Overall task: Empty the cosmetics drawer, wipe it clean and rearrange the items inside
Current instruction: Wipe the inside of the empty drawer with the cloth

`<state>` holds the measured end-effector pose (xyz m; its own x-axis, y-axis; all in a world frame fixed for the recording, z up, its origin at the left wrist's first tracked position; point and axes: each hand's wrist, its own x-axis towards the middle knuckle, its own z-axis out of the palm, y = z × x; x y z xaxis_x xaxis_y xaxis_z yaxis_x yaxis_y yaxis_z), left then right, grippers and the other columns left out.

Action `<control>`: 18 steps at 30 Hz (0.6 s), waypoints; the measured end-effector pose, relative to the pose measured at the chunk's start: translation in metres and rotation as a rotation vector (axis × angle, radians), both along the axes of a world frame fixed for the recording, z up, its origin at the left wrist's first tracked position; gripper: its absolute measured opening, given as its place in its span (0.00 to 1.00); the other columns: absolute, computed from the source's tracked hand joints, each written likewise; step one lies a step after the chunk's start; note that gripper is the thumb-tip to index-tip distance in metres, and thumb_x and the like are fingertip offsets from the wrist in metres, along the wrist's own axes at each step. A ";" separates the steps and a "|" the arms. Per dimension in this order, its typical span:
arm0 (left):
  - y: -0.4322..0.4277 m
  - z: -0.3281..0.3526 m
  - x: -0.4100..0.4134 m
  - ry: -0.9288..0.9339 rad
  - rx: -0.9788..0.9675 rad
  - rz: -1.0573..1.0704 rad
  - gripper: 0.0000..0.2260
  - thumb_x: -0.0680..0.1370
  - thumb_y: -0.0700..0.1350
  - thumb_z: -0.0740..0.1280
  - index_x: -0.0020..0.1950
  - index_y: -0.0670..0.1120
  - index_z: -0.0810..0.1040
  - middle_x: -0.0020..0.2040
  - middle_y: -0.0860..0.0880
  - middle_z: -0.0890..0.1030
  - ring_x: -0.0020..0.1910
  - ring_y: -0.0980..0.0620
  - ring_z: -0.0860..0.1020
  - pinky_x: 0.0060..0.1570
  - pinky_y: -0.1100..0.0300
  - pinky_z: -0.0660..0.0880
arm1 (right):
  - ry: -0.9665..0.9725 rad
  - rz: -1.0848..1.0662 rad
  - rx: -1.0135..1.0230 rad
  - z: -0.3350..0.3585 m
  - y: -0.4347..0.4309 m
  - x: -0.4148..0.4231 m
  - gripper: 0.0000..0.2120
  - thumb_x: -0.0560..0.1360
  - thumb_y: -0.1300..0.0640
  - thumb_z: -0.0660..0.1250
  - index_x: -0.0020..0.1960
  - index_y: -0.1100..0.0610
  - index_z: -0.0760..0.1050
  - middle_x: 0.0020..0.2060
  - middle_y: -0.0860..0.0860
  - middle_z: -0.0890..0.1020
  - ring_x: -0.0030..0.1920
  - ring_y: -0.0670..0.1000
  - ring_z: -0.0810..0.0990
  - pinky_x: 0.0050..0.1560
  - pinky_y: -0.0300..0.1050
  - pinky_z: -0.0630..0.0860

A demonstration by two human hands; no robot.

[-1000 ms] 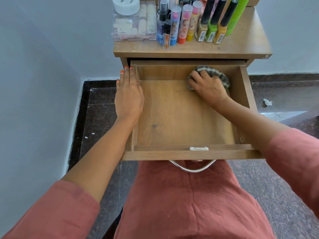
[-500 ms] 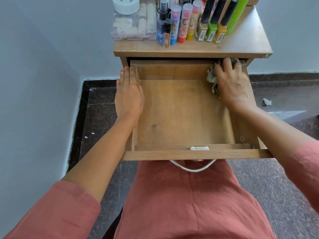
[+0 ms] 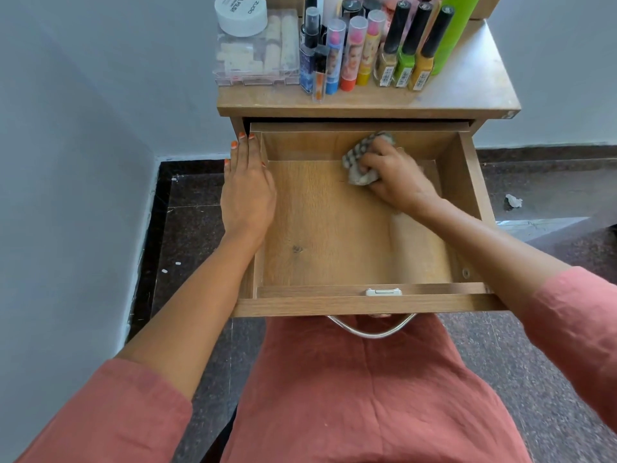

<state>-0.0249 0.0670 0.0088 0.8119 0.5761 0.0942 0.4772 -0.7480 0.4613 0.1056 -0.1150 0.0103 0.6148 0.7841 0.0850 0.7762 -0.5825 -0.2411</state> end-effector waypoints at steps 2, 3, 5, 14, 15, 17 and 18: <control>0.001 0.000 0.000 -0.012 -0.020 0.000 0.21 0.82 0.40 0.47 0.75 0.42 0.52 0.77 0.45 0.53 0.76 0.49 0.50 0.75 0.55 0.49 | 0.128 0.052 0.090 -0.003 0.019 -0.008 0.07 0.71 0.65 0.67 0.48 0.65 0.75 0.54 0.60 0.73 0.52 0.58 0.74 0.54 0.51 0.71; 0.001 0.000 0.000 -0.017 -0.032 0.000 0.21 0.82 0.40 0.47 0.75 0.42 0.52 0.77 0.45 0.53 0.76 0.49 0.50 0.75 0.55 0.49 | 0.210 0.052 0.151 -0.004 0.030 -0.013 0.07 0.69 0.67 0.67 0.47 0.65 0.75 0.52 0.59 0.73 0.51 0.55 0.73 0.53 0.48 0.70; 0.001 0.001 0.001 -0.025 -0.057 0.003 0.21 0.82 0.41 0.48 0.75 0.42 0.53 0.77 0.46 0.53 0.76 0.50 0.50 0.75 0.55 0.50 | 0.376 0.020 0.284 -0.004 0.053 -0.021 0.07 0.68 0.69 0.67 0.46 0.64 0.75 0.48 0.54 0.72 0.48 0.48 0.71 0.48 0.37 0.68; 0.005 0.005 0.000 -0.074 -0.204 0.029 0.20 0.82 0.43 0.48 0.75 0.46 0.55 0.77 0.44 0.52 0.76 0.47 0.46 0.74 0.52 0.47 | 0.136 -0.103 -0.156 -0.018 0.098 -0.063 0.26 0.74 0.49 0.65 0.69 0.52 0.62 0.68 0.55 0.64 0.68 0.58 0.61 0.65 0.55 0.64; 0.006 0.005 -0.001 -0.084 -0.223 0.031 0.20 0.82 0.43 0.48 0.75 0.46 0.56 0.77 0.44 0.51 0.76 0.47 0.46 0.75 0.52 0.47 | 0.080 -0.096 -0.166 -0.019 0.099 -0.065 0.26 0.75 0.50 0.63 0.70 0.52 0.61 0.69 0.56 0.63 0.68 0.58 0.61 0.64 0.55 0.66; 0.010 0.006 -0.001 -0.110 -0.268 0.038 0.19 0.82 0.42 0.48 0.74 0.47 0.57 0.77 0.43 0.51 0.76 0.46 0.45 0.75 0.51 0.47 | 0.007 -0.077 -0.145 -0.017 0.098 -0.065 0.22 0.77 0.58 0.61 0.70 0.54 0.61 0.68 0.56 0.65 0.67 0.58 0.65 0.59 0.54 0.72; 0.011 0.006 -0.002 -0.122 -0.286 0.039 0.19 0.82 0.42 0.48 0.74 0.47 0.58 0.77 0.42 0.51 0.76 0.46 0.45 0.75 0.50 0.47 | 0.017 -0.081 -0.104 -0.015 0.098 -0.063 0.22 0.77 0.61 0.60 0.69 0.55 0.63 0.67 0.56 0.68 0.65 0.59 0.68 0.56 0.53 0.74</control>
<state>-0.0268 0.0783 0.0148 0.7813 0.6238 0.0195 0.4310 -0.5619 0.7060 0.0421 -0.0171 -0.0044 0.6774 0.7356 -0.0050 0.7218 -0.6659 -0.1888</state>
